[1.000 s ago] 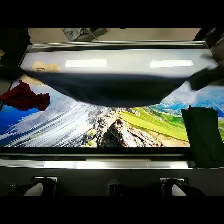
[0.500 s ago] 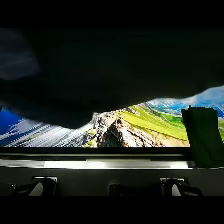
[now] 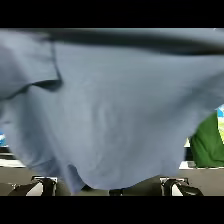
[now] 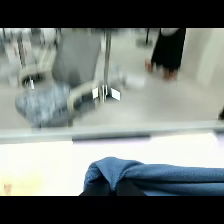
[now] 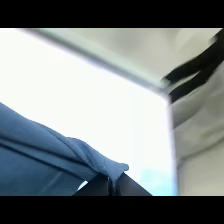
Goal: Fold the shirts.
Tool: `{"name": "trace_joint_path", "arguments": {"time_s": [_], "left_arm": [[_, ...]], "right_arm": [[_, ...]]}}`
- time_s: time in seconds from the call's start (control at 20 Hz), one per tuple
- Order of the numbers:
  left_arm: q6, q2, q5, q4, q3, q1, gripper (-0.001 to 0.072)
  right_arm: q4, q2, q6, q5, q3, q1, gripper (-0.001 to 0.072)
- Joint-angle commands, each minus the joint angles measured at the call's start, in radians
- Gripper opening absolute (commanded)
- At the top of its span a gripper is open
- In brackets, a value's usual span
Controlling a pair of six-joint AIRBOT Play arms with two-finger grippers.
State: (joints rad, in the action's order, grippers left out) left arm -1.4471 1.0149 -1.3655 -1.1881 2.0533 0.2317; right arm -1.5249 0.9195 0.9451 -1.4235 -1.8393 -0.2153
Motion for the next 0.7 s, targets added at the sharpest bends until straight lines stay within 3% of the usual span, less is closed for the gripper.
{"name": "trace_joint_path", "arguments": {"time_s": [0.0, 0.2, 0.35, 0.5, 0.65], "left_arm": [[0.032, 0.219, -0.108, -0.053, -0.105, -0.019, 0.0026], [0.049, 0.503, -0.042, -0.070, -0.344, -0.092, 0.0027], [0.052, 0.705, 0.086, -0.068, -0.365, -0.131, 0.0028], [0.052, 0.809, 0.234, -0.060, -0.347, -0.145, 0.0028], [-0.011, 0.826, 0.355, -0.058, -0.346, -0.146, 0.0028]], "right_arm": [[0.033, 0.287, -0.020, -0.195, 0.021, 0.003, 0.0049], [0.005, 0.680, 0.031, -0.071, 0.071, 0.097, 0.0049], [0.005, 0.884, 0.126, 0.185, 0.068, 0.138, 0.0050], [0.021, 0.944, 0.227, 0.397, 0.068, 0.137, 0.0050], [0.020, 0.941, 0.226, 0.489, 0.067, 0.137, 0.0050]]}}
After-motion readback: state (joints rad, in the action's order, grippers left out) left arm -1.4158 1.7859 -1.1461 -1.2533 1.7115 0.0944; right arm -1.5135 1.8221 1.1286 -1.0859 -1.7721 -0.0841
